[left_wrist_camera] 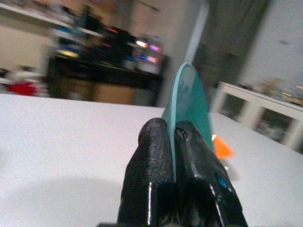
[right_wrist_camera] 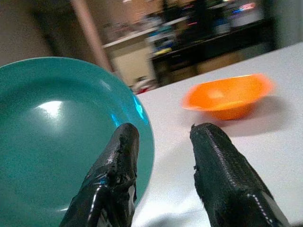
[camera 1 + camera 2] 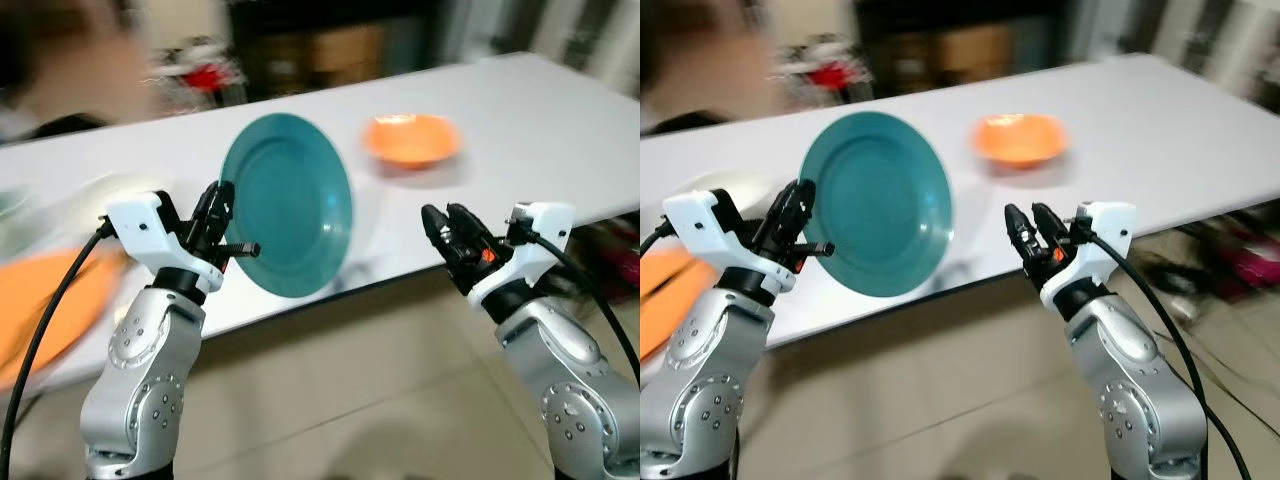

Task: Setting the table

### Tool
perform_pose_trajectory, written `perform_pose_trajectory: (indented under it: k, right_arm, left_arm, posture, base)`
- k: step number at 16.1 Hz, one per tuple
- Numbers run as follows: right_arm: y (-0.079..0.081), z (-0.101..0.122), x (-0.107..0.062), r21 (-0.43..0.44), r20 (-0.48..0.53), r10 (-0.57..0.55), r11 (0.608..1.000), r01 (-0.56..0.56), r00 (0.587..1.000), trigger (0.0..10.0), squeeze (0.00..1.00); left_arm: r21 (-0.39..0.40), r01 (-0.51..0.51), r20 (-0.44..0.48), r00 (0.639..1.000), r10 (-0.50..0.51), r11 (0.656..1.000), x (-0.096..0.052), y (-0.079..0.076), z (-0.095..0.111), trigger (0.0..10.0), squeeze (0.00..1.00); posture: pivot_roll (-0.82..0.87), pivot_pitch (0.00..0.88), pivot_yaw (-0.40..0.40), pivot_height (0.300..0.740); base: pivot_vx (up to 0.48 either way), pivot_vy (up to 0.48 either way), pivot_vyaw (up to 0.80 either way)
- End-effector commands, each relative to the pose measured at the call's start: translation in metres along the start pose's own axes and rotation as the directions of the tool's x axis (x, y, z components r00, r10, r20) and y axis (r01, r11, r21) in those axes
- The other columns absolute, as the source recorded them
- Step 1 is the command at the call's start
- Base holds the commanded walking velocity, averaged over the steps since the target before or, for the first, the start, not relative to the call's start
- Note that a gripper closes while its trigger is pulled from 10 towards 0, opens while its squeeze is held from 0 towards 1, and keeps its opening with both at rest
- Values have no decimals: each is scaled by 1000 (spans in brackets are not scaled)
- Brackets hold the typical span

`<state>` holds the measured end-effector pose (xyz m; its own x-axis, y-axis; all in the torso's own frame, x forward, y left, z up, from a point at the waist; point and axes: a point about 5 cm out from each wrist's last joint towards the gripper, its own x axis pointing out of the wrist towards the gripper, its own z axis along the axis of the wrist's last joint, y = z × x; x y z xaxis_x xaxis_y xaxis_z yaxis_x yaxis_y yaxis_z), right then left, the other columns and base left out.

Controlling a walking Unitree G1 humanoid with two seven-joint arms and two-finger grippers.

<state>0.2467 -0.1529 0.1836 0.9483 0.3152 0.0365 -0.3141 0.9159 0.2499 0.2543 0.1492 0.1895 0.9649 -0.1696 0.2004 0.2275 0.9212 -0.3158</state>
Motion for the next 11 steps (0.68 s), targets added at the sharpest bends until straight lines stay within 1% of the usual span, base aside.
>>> perform_pose_trajectory:
  k: [1, 2, 4, 5, 7, 10, 11]
  right_arm:
    - [-3, 2, -3, -5, -2, -12, 1000, 12, 1000, 10000, 0]
    - [-3, 2, -4, 3, -9, -3, 1000, 3, 1000, 10000, 0]
    - [-1, 1, -4, 16, -21, 24, 1000, -24, 999, 10000, 0]
    - [0, 0, -5, 34, -32, 54, 998, -53, 998, 10000, 0]
    - [1, 2, -5, 41, -38, 94, 995, -92, 995, 10000, 0]
    - [3, 5, -7, 53, -38, 148, 988, -146, 988, 10000, 0]
    - [5, 6, -8, 56, -44, 183, 982, -180, 982, 10000, 0]
  left_arm:
    - [-19, 53, 18, 998, -52, 998, 3, -11, 2, 10000, 0]
    - [-26, 48, 16, 999, -47, 999, 3, -10, 1, 10000, 0]
    - [-33, 37, 15, 999, -36, 999, 4, -8, 1, 10000, 0]
    - [-42, 12, 10, 1000, -12, 999, 2, -5, 1, 10000, 0]
    - [-87, -4, 31, 1000, 7, 996, 0, 0, 4, 10000, 0]
    - [-161, 24, 88, 996, -10, 987, -5, -1, 12, 10000, 0]
    - [-191, 21, 105, 994, -1, 981, -6, 1, 14, 10000, 0]
  posture:
    - [-140, 0, 80, 740]
    - [-140, 0, 80, 740]
    - [-141, 0, 81, 740]
    - [-141, 0, 81, 740]
    - [-143, 0, 85, 740]
    - [-139, 0, 83, 740]
    - [-137, 0, 82, 740]
  base:
    - [458, 0, -800]
    - [458, 0, -731]
    - [446, 0, 0]
    - [349, 0, 0]
    - [0, 0, 0]
    - [0, 0, 0]
    - [0, 0, 0]
